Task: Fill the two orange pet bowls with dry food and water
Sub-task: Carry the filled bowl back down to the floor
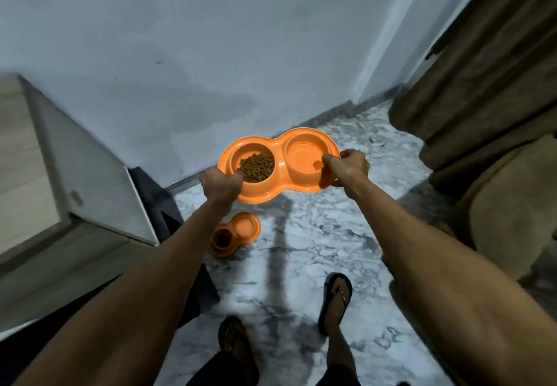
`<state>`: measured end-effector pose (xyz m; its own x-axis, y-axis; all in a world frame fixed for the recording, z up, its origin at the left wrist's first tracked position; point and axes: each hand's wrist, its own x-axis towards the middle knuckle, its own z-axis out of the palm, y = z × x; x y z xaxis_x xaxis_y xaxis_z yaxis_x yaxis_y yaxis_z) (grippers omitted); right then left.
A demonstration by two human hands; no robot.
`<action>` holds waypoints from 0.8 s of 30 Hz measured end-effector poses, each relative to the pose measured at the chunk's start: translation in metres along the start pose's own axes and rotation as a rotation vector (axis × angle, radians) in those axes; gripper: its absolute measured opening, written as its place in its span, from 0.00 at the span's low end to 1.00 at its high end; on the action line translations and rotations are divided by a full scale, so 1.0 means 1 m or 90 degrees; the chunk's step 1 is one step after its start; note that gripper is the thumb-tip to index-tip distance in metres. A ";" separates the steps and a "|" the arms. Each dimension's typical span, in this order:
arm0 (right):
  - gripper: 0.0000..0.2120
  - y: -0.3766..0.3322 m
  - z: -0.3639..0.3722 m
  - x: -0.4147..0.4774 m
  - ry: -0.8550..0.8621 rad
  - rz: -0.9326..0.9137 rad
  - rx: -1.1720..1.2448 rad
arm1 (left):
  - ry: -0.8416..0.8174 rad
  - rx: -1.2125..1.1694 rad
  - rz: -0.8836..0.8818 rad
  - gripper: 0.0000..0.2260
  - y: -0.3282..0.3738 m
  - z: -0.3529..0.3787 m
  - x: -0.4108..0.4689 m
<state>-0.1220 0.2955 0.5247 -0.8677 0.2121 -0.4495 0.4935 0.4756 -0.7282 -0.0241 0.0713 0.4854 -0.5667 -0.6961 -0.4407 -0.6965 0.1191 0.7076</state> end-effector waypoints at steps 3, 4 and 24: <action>0.26 0.025 0.020 0.070 -0.025 0.006 -0.016 | 0.003 0.003 -0.033 0.26 -0.011 0.055 0.030; 0.28 0.034 0.027 0.089 -0.031 0.001 -0.024 | 0.010 0.005 -0.047 0.27 -0.017 0.071 0.039; 0.32 0.364 0.244 0.435 -0.143 -0.004 -0.121 | 0.068 0.071 -0.148 0.14 -0.293 0.433 0.252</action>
<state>-0.3056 0.3522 -0.0623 -0.8255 0.0250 -0.5638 0.4499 0.6323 -0.6307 -0.1535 0.1677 -0.0727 -0.3414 -0.7835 -0.5191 -0.8500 0.0216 0.5264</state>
